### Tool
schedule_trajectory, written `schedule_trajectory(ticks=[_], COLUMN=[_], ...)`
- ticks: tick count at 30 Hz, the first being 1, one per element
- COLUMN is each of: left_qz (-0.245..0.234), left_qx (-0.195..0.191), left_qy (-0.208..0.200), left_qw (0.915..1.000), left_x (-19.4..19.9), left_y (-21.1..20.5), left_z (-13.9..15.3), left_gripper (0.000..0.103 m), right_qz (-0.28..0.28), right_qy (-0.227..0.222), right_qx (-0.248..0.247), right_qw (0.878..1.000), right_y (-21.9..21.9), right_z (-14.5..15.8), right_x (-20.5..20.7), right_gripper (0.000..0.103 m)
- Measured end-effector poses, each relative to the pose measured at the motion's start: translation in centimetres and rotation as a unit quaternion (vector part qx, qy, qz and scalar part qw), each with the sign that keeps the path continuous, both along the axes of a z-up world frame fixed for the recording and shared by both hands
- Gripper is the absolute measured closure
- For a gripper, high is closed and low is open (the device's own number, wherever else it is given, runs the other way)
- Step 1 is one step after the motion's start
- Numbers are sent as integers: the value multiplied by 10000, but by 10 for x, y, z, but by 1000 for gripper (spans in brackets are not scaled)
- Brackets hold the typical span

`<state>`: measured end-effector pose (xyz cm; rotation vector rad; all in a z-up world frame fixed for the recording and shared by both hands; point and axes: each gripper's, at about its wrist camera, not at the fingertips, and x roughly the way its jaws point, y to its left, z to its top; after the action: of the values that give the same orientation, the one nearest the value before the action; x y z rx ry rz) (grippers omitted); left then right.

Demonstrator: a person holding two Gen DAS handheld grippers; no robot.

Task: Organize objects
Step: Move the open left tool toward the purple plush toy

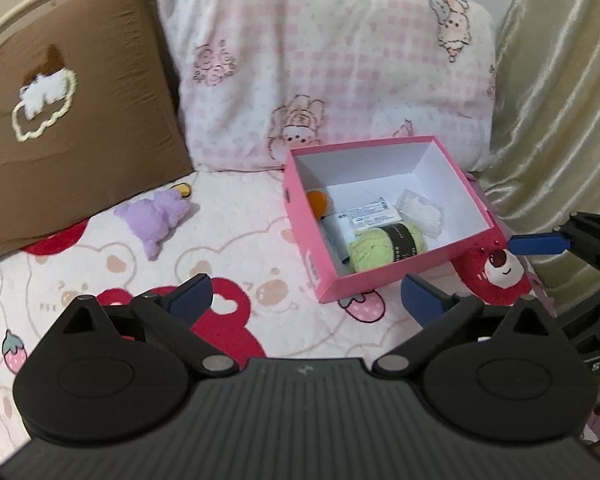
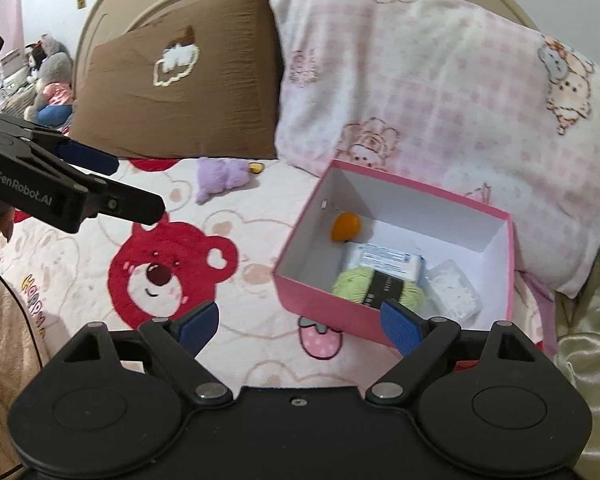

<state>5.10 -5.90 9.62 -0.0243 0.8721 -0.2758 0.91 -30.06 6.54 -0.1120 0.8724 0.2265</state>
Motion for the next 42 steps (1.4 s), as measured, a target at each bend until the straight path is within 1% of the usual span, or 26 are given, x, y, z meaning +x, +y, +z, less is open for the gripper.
schedule_trajectory(ticks=[2, 4, 8, 10, 12, 16, 18, 23, 27, 32, 35, 39, 42], left_qz=[147, 200, 23, 46, 111, 407, 446, 575, 761, 952, 1089, 1275, 1363], left_qx=[178, 271, 31, -107, -229, -425, -511, -548, -577, -738, -612, -634, -630], left_qy=[-111, -161, -319, -303, -281, -271, -213, -69, -95, -186, -263, -224, -190], left_qw=[9997, 9993, 9995, 9995, 9993, 9979, 9975, 9968, 9954, 9925, 9918, 9896, 9885], left_x=[-3, -2, 3, 9, 17, 27, 31, 42, 49, 56, 60, 68, 76], left_y=[4, 8, 22, 30, 39, 59, 68, 85, 97, 112, 119, 133, 142], left_z=[-3, -7, -14, -18, -23, -33, -39, -58, -66, -73, -78, -87, -95], left_gripper=[1, 1, 1, 1, 1, 1, 3, 3, 3, 3, 3, 3, 3], right_qz=[67, 119, 184, 224, 286, 430, 485, 411, 436, 586, 703, 891, 1001], right_qy=[15, 10, 12, 40, 31, 11, -24, -196, -225, -304, -344, -467, -506], right_qx=[8, 15, 26, 25, 15, -7, -8, -206, -228, -99, -73, -171, -123], right_qw=[10000, 9999, 9998, 9997, 9996, 9991, 9988, 9988, 9985, 9978, 9969, 9948, 9936], right_y=[8, 14, 29, 35, 42, 54, 59, 73, 79, 91, 103, 120, 129], right_z=[0, -1, -2, -3, -3, -4, -5, -16, -27, -36, -42, -49, -56], right_x=[0, 0, 5, 8, 13, 24, 29, 47, 61, 73, 78, 85, 94], right_gripper=[12, 12, 12, 12, 12, 12, 12, 12, 12, 12, 12, 12, 12])
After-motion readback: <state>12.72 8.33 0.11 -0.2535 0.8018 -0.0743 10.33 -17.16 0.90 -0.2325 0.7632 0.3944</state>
